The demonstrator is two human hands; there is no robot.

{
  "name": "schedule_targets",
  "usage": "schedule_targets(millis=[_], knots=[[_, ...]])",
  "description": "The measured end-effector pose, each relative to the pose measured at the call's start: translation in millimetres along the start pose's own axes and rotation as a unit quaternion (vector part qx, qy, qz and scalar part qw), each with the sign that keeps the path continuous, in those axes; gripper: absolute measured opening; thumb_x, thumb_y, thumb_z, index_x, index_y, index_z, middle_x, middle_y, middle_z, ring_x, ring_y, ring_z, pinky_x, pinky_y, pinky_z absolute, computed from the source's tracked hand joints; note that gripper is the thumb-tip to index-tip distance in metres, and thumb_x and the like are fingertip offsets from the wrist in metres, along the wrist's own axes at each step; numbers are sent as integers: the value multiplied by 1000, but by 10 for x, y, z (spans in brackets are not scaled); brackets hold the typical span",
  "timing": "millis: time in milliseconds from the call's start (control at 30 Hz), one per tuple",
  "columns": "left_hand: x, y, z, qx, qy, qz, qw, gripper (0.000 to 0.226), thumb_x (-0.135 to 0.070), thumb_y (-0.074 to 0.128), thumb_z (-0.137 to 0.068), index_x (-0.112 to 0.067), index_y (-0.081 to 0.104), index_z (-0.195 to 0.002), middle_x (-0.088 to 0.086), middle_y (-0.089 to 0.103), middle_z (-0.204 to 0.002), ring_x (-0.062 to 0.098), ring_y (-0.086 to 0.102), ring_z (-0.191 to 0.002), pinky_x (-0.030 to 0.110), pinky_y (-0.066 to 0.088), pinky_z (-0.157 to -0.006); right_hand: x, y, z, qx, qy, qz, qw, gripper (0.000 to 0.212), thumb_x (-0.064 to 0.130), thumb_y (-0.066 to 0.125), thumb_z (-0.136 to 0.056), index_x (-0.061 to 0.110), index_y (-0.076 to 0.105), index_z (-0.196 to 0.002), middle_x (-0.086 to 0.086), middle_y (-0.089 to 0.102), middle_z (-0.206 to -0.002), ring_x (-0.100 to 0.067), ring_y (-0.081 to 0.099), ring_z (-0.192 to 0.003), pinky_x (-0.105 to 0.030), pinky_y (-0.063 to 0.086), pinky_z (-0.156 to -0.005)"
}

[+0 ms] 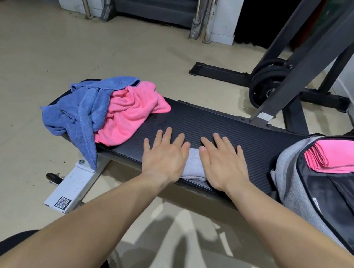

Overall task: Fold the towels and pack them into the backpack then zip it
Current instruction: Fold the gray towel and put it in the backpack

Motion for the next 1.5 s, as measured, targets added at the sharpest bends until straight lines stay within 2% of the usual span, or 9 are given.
schedule_targets(millis=[233, 367, 467, 600, 800, 933, 1100, 1267, 1500], knots=[[-33, -64, 144, -19, 42, -24, 999, 46, -47, 16, -105, -33, 40, -142, -1, 26, -159, 26, 17, -149, 67, 17, -113, 10, -38, 72, 17, -2, -13, 1000, 56, 54, 9, -104, 40, 18, -157, 1, 8, -168, -25, 3, -154, -53, 4, -123], [186, -175, 142, 56, 132, 16, 990, 47, -58, 27, -101, -36, 43, -139, -4, 28, -156, 23, 19, -145, 59, 12, -118, -71, -91, 106, 59, -30, -59, 996, 56, 60, 16, -102, 42, 24, -154, 2, 9, -168, -25, 1, -154, -53, 3, -123], [238, -253, 171, 58, 142, 35, 988, 50, -61, 39, -98, -31, 47, -137, -5, 40, -149, 24, 27, -138, 48, 24, -115, -153, -179, 138, 84, -67, -75, 991, 51, 63, 32, -99, 38, 39, -144, 6, 24, -162, -26, 10, -152, -50, 11, -122], [62, -364, 247, 52, 122, 83, 988, 36, -48, 59, -92, -24, 51, -117, -3, 56, -115, 23, 43, -116, 43, 43, -94, -239, -321, 252, 64, -60, -140, 986, 42, 66, 61, -80, 37, 50, -108, 9, 56, -111, -18, 48, -112, -44, 46, -92], [-228, -636, 372, 50, 139, 120, 982, 34, -44, 72, -83, -28, 50, -103, -7, 59, -103, 17, 57, -93, 34, 42, -72, -331, -606, 598, 30, -33, -208, 977, 50, 50, 82, -73, 24, 52, -104, 8, 58, -97, -14, 54, -88, -30, 41, -67], [-751, -841, 468, -2, 159, 192, 968, 33, -47, 73, -80, -31, 52, -100, -8, 62, -104, 16, 58, -94, 32, 42, -73, -756, -1033, 904, -72, 13, -304, 950, 52, 46, 86, -71, 26, 58, -110, 10, 60, -108, -11, 57, -100, -28, 46, -79], [-1578, -939, 580, -17, 145, 299, 943, 41, -50, 74, -81, -25, 52, -104, -9, 58, -99, 15, 56, -90, 31, 43, -68, -1484, -1431, 1235, -143, 88, -459, 872, 51, 30, 84, -78, 19, 60, -121, 3, 70, -107, -12, 68, -96, -27, 57, -78], [-2404, -773, 624, 46, 157, 345, 924, 27, -33, 60, -88, -21, 51, -110, -5, 57, -105, 20, 57, -100, 39, 51, -85, -2224, -1563, 1434, -199, 142, -400, 883, 44, 28, 80, -78, 15, 67, -118, 1, 73, -107, -18, 69, -100, -37, 55, -91], [-2963, -263, 555, 98, 203, 221, 949, 44, -19, 62, -88, -15, 57, -132, 7, 61, -130, 25, 55, -118, 32, 45, -92, -2773, -1406, 1392, -176, 261, -234, 920, 35, 28, 74, -77, 3, 66, -99, -10, 65, -90, -30, 59, -85, -35, 44, -68]])
Point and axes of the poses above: each hand's wrist, its own z-axis away from the middle knuckle, its own y-axis out of the palm, x = y × z, the point moved 2 cm from there along -z, towards the middle knuckle
